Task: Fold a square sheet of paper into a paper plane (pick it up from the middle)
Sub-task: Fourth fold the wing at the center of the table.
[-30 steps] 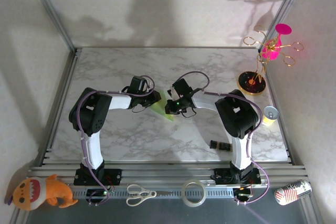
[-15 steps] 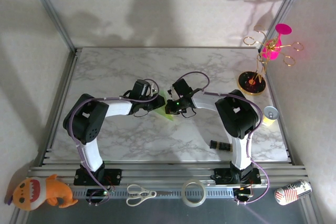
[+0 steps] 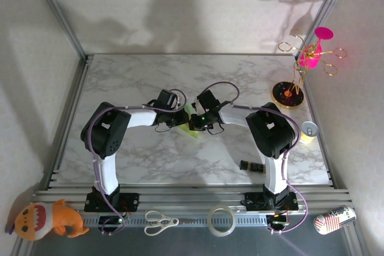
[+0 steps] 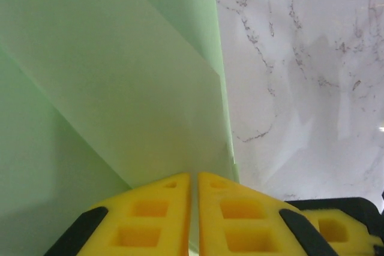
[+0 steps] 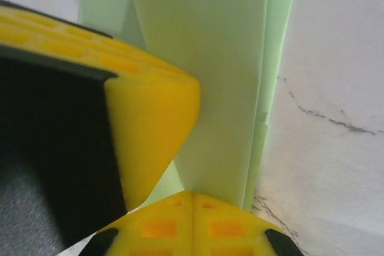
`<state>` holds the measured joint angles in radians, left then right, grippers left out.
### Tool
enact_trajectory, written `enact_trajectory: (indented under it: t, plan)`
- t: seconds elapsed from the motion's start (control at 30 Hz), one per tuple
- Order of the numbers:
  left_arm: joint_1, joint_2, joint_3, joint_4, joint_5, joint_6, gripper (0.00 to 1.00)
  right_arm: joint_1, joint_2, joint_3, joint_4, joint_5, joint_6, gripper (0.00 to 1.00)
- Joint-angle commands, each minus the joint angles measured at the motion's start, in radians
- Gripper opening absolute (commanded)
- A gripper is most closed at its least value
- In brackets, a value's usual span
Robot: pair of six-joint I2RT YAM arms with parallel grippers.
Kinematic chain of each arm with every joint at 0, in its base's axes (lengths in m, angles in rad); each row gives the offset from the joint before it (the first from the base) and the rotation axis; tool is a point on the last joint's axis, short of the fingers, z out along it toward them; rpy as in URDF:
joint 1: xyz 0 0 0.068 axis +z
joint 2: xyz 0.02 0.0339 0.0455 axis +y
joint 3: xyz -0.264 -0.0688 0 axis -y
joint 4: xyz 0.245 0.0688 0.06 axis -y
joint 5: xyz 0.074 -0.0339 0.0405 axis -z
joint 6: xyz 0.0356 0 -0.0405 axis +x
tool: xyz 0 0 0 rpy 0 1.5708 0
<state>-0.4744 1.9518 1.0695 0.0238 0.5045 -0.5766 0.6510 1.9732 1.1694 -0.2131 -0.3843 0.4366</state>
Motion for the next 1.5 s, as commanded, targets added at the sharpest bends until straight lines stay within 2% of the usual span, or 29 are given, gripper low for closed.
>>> enact_trajectory:
  t: [0.0, 0.4, 0.77, 0.93, 1.13, 1.3, 1.47]
  plan:
    - [0.032, 0.047, 0.061, -0.116, -0.123, 0.078, 0.14, -0.003, 0.072, -0.077, -0.182, 0.162, -0.056, 0.00]
    - [0.180, 0.159, 0.244, -0.186, -0.093, 0.157, 0.16, -0.008, 0.058, -0.132, -0.179, 0.177, -0.072, 0.00]
    - [0.292, 0.198, 0.381, -0.239, -0.132, 0.202, 0.16, -0.008, 0.044, -0.135, -0.159, 0.154, -0.062, 0.00]
    - [0.285, 0.065, 0.320, -0.164, -0.057, 0.139, 0.17, -0.008, 0.026, -0.112, -0.134, 0.114, -0.046, 0.00]
    - [0.205, -0.100, 0.092, 0.016, 0.004, -0.010, 0.16, -0.008, 0.023, -0.071, -0.108, 0.068, -0.023, 0.00]
    - [0.125, -0.097, 0.004, 0.091, 0.005, -0.094, 0.13, -0.011, 0.014, -0.044, -0.088, 0.034, -0.016, 0.00]
    - [0.090, -0.014, 0.026, 0.091, 0.000, -0.113, 0.10, -0.026, -0.018, -0.039, -0.023, -0.031, -0.010, 0.00]
